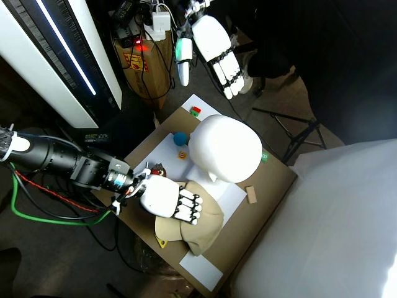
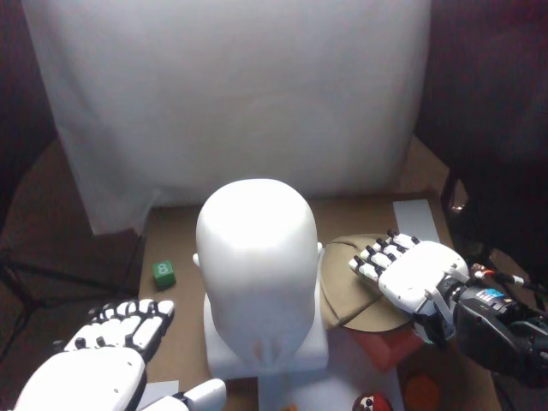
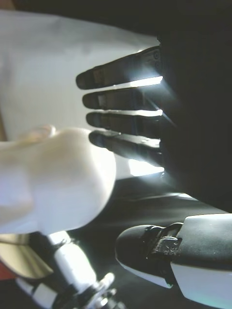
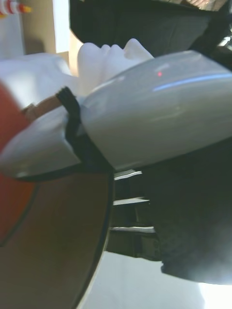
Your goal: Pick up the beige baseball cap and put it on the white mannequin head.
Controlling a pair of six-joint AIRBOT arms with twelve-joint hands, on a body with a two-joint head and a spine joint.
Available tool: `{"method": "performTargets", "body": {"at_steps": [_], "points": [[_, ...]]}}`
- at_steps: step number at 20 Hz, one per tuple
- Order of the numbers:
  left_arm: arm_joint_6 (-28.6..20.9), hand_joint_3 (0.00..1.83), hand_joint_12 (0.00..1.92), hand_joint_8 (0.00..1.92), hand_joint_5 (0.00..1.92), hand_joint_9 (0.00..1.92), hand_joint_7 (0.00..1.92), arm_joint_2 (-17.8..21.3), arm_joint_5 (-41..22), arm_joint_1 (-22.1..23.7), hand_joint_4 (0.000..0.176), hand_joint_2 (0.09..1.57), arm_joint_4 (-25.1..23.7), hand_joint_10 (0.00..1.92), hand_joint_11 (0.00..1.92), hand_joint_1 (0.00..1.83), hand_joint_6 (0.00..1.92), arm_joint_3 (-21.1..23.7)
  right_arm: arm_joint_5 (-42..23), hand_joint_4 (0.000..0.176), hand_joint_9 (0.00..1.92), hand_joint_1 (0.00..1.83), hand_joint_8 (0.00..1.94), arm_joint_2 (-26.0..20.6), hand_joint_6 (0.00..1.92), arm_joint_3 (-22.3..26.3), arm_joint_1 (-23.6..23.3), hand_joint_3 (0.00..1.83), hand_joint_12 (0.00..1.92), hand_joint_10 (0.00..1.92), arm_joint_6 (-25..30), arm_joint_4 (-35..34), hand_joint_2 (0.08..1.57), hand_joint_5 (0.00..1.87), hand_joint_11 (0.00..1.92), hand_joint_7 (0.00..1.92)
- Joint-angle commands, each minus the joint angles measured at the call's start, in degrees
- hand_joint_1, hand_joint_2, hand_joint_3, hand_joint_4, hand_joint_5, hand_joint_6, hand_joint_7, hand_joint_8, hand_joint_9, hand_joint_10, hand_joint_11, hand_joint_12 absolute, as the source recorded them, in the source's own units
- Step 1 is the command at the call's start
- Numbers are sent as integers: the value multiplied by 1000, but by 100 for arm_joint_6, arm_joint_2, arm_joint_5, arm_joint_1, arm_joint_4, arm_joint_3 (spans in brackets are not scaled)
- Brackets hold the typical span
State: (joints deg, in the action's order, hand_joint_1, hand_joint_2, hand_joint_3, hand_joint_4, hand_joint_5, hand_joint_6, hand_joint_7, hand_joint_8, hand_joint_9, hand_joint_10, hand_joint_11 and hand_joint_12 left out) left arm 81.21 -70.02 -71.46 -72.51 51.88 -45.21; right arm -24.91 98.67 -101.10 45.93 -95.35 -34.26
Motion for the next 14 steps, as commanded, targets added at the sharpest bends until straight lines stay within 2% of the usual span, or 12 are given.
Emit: {"method": "performTargets", "body": {"at_steps": [1,5,7,11,14], "points": [[-19,1,77,0,31,0,0,-74,-510,-18,0,1100,-362,0,65,0,5,-49,-492,0,114,1265,1,13,2,-51,-34,2,447,4,-8,134,1151,55,0,88],[-74,1,78,0,32,0,0,-237,-517,-215,0,1101,-578,0,39,0,4,-161,-343,0,128,1264,2,155,2,-343,-65,2,465,6,73,148,1154,60,0,91],[-138,3,79,0,33,0,0,-423,-547,-208,0,1107,-704,0,33,0,4,-355,-301,0,133,1259,4,139,4,-394,-44,5,483,6,121,148,1162,67,0,105],[-147,4,84,0,32,0,0,-715,-579,-71,0,1112,-717,0,26,0,2,-695,-175,0,152,1266,8,142,9,-438,-28,5,514,8,207,200,1168,98,0,131],[-83,3,86,0,34,0,0,-923,-707,58,0,1111,-514,0,22,0,3,-966,-173,0,153,1247,7,142,7,-454,-31,17,518,6,328,328,1200,100,0,137]]}}
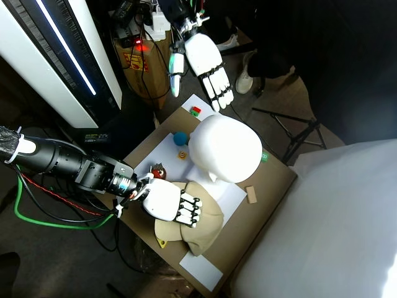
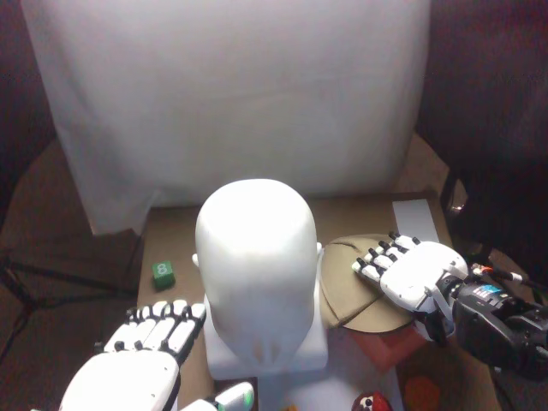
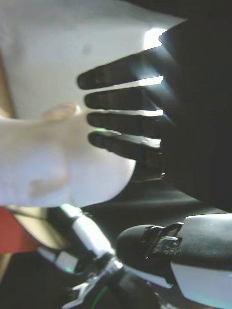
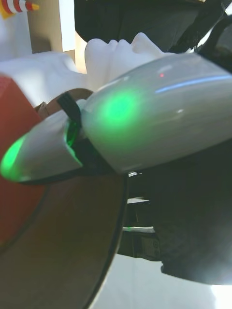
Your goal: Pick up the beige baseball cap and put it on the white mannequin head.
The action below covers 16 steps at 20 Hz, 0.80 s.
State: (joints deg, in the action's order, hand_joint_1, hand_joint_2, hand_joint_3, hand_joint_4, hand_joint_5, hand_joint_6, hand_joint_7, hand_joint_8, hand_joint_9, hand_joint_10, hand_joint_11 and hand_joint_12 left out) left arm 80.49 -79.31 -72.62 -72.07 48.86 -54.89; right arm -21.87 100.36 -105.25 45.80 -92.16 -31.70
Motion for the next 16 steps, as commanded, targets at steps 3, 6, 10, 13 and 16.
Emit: {"method": "performTargets", "body": {"at_steps": [3,6,10,13,16], "points": [[43,0,224,0,36,0,0,-100,-629,99,0,1121,132,0,0,0,0,-225,-483,0,158,1243,7,-26,7,-47,-14,16,520,7,11,78,1201,104,0,142],[51,0,129,0,38,0,0,-90,-631,120,0,1118,298,0,0,0,0,-390,-551,0,216,1229,18,-26,24,-47,-12,8,615,17,14,80,1199,194,0,224],[-97,0,125,0,28,0,0,-69,-645,126,0,1120,309,0,0,0,0,-552,-752,0,779,1251,20,-25,38,-59,-23,0,1134,81,25,80,1195,666,354,693],[-201,0,126,0,28,0,0,-35,-624,64,0,1122,251,0,0,0,0,-552,-867,0,973,1486,979,-27,1042,-70,-25,11,1726,1099,31,80,1147,712,745,861],[-262,0,91,0,17,0,0,-17,-624,-1,0,1123,231,0,0,0,3,-529,-1127,0,1006,1381,924,-31,1032,-76,-25,0,1385,1231,42,78,1123,812,923,973]]}}
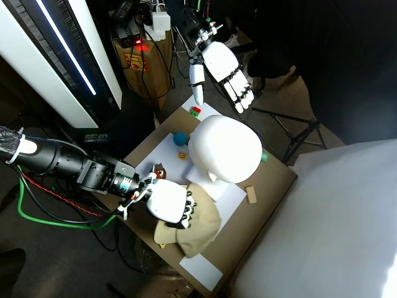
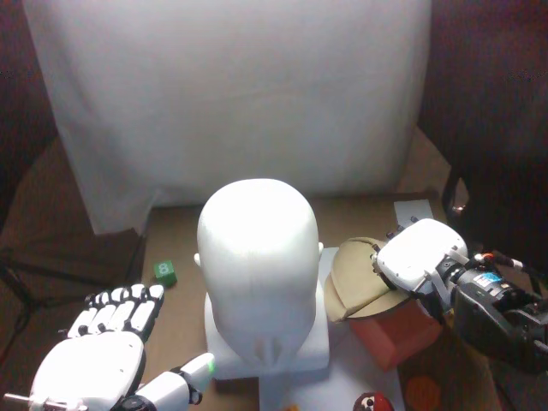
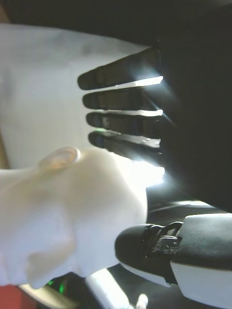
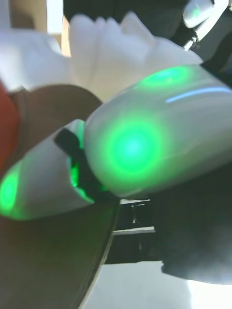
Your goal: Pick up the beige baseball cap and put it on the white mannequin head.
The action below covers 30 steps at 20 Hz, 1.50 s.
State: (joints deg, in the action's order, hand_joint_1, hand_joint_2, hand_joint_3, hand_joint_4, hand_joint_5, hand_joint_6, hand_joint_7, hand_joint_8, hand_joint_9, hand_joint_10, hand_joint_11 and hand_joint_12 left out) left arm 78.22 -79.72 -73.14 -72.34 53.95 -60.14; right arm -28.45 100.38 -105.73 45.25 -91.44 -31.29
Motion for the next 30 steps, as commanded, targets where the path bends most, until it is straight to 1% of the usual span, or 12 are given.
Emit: {"method": "performTargets", "body": {"at_steps": [1,4,7,8,9,10,12,17,18,20,28,30], "points": [[-61,0,88,0,19,0,0,27,-571,20,0,1123,-298,0,0,0,4,-6,-571,0,1001,1377,937,-33,1040,-27,30,1,1374,1248,-26,35,1126,800,953,968],[-96,2,85,0,21,0,0,32,-571,37,0,1127,-303,0,0,0,4,-18,-997,0,998,1376,944,-32,1030,-27,15,1,1375,1265,-7,-60,1128,804,969,962],[-96,2,83,0,30,0,0,31,-568,50,0,1128,-308,0,0,0,7,-39,-1561,0,989,1377,943,-13,1025,-26,-27,1,1371,1276,-12,-205,1128,804,958,965],[-96,2,86,0,41,0,0,31,-556,53,0,1128,-310,0,2,0,11,-42,-1783,0,989,1376,944,-6,1025,-27,-41,1,1370,1277,-43,-267,1129,804,956,964],[-96,2,86,0,41,0,0,30,-532,53,0,1128,-334,0,2,0,11,-40,-2164,0,989,1376,944,19,1025,-28,-87,1,1370,1277,-125,-381,1129,804,956,964],[-96,2,86,0,41,0,0,30,-525,51,0,1128,-334,0,2,0,11,-38,-2225,0,989,1376,944,22,1025,-29,-93,1,1370,1277,-139,-390,1129,804,956,964],[-97,2,90,0,38,0,0,31,-508,45,0,1128,-327,0,4,0,8,-32,-2586,0,1000,1377,949,47,1025,-44,-141,0,1364,1260,-202,-395,1127,807,949,961],[-111,6,98,0,19,0,0,42,-508,42,0,1141,-343,0,0,0,3,-57,-2811,0,1025,1380,916,77,1003,-122,-283,0,1344,1216,-208,-460,1116,835,957,975],[-144,1,137,0,29,0,0,45,-508,37,0,1143,-343,0,0,0,0,-65,-2884,0,1022,1380,915,77,1004,-122,-309,0,1341,1219,-209,-460,1116,835,952,976],[-190,0,148,0,36,0,0,61,-508,13,0,1142,-358,0,0,0,2,-71,-2955,0,1023,1380,911,71,1010,-122,-383,0,1340,1217,-172,-460,1116,831,952,981],[-351,0,160,0,31,0,1,103,-582,-70,0,1143,-387,0,0,0,3,-47,-3190,0,1001,1378,929,-20,1012,-119,-869,0,1345,1246,96,-460,1121,821,950,978],[-351,0,216,2,84,19,25,107,-582,-74,0,1141,-414,2,0,0,5,-59,-3240,0,992,1378,924,-24,1014,-119,-999,0,1345,1253,114,-434,1122,822,952,983]]}}
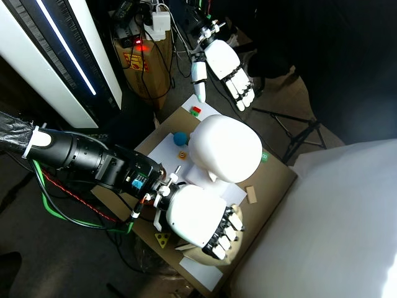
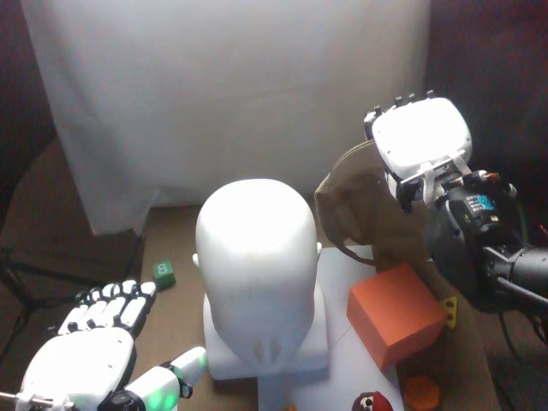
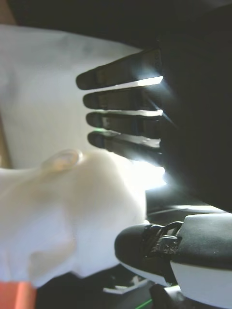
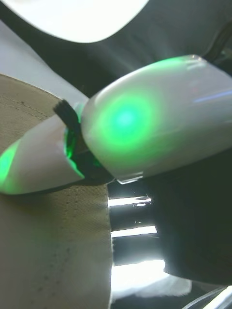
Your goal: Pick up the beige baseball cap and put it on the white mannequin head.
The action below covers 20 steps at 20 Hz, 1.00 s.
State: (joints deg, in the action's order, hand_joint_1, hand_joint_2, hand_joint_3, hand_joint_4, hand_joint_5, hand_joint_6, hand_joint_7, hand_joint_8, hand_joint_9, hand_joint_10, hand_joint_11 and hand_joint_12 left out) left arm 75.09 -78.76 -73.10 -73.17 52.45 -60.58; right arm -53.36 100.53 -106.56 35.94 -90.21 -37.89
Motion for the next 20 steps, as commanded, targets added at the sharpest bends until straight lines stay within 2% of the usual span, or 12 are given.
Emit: {"method": "performTargets", "body": {"at_steps": [1,4,6,7,8,12,13,16,20], "points": [[-39,0,225,1,86,16,26,15,-586,-4,0,1141,-263,0,0,0,4,-16,-790,0,993,1378,925,-40,1017,-36,-165,0,1345,1250,3,254,1121,822,953,982],[-69,0,135,0,47,1,3,27,-620,-46,0,1141,-262,0,0,0,3,0,-1005,0,1005,1379,919,-50,997,17,-427,0,1332,1239,100,400,1117,842,962,979],[-69,0,71,0,23,0,0,29,-625,-38,0,1141,-301,0,0,0,6,-11,-1170,0,1017,1379,931,-165,1000,248,-508,0,1331,1220,247,607,1116,859,965,955],[-69,0,69,0,28,0,0,29,-683,-24,0,1141,-303,0,24,0,11,-23,-1270,0,1006,1373,1045,-259,1026,479,-549,2,1328,1229,310,787,1130,853,971,872],[-69,0,78,1,33,2,2,29,-713,-18,0,1141,-303,1,40,0,12,-29,-1410,0,1008,1372,1070,-318,1028,676,-582,1,1327,1223,306,928,1133,855,972,852],[-69,0,86,0,33,3,2,32,-741,-22,0,1141,-246,0,33,0,7,-21,-2032,0,996,1374,1068,-407,1025,1098,-647,1,1325,1245,274,1456,1135,832,967,878],[-69,0,139,0,36,2,0,32,-746,-30,0,1140,-241,0,5,0,2,-18,-2195,0,978,1374,1040,-437,1028,1231,-669,1,1326,1273,253,1491,1136,813,964,912],[-82,0,173,0,57,0,3,36,-782,-60,0,1140,-220,0,0,0,4,12,-2373,0,974,1374,1030,-589,1030,1784,-747,0,1328,1281,208,1608,1136,807,960,922],[-95,0,156,0,56,0,0,37,-809,-73,0,1140,-219,0,0,0,1,22,-2587,0,955,1373,1023,-842,1018,2686,-678,0,1335,1315,68,2149,1139,809,961,926]]}}
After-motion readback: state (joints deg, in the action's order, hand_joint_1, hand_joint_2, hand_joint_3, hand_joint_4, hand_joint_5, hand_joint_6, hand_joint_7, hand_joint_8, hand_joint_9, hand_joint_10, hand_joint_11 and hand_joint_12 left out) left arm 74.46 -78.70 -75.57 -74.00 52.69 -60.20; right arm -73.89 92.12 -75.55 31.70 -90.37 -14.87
